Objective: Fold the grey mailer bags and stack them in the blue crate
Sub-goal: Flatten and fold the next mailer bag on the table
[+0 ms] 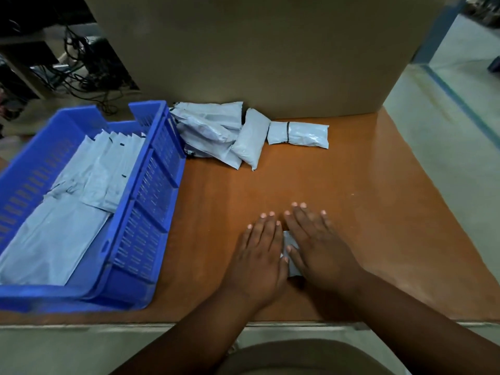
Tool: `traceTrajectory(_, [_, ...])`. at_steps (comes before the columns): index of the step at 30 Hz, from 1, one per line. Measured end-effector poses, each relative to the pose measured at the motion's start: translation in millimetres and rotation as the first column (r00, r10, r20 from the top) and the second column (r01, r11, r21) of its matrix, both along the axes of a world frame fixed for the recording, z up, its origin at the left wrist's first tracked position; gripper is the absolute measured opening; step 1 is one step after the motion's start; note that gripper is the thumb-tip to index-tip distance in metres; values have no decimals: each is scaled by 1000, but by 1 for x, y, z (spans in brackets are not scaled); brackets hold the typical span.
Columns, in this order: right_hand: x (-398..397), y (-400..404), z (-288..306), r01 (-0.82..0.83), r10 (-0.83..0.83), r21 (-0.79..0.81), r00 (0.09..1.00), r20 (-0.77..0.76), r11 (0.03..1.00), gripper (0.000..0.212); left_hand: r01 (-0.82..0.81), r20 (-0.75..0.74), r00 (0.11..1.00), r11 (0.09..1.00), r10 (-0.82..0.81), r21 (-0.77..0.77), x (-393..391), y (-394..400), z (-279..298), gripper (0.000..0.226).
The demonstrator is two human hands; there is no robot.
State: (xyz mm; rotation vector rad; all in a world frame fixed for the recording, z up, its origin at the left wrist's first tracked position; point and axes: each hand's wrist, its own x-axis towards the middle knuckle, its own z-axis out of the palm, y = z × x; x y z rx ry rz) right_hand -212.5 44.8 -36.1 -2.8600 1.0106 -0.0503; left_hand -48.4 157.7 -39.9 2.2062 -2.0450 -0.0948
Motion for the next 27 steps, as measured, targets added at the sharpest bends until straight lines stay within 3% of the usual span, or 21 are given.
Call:
traceTrajectory(3, [3, 2, -18, -30, 32, 43, 999, -44, 999, 67, 12, 13, 1000, 999, -13, 35, 1, -2, -19, 71])
traceTrajectory(18, [7, -2, -27, 20, -23, 125, 1000, 19, 992, 73, 100, -7, 995, 995, -100, 20, 17, -16, -28, 69])
traceTrajectory(22, [3, -2, -13, -14, 13, 112, 1000, 4, 994, 73, -12, -27, 1000, 1000, 12, -7, 10, -1, -20, 73])
traceTrajectory(27, [11, 11, 6, -155, 159, -41, 979, 128, 987, 65, -150, -132, 981, 986, 140, -68, 20, 26, -19, 75])
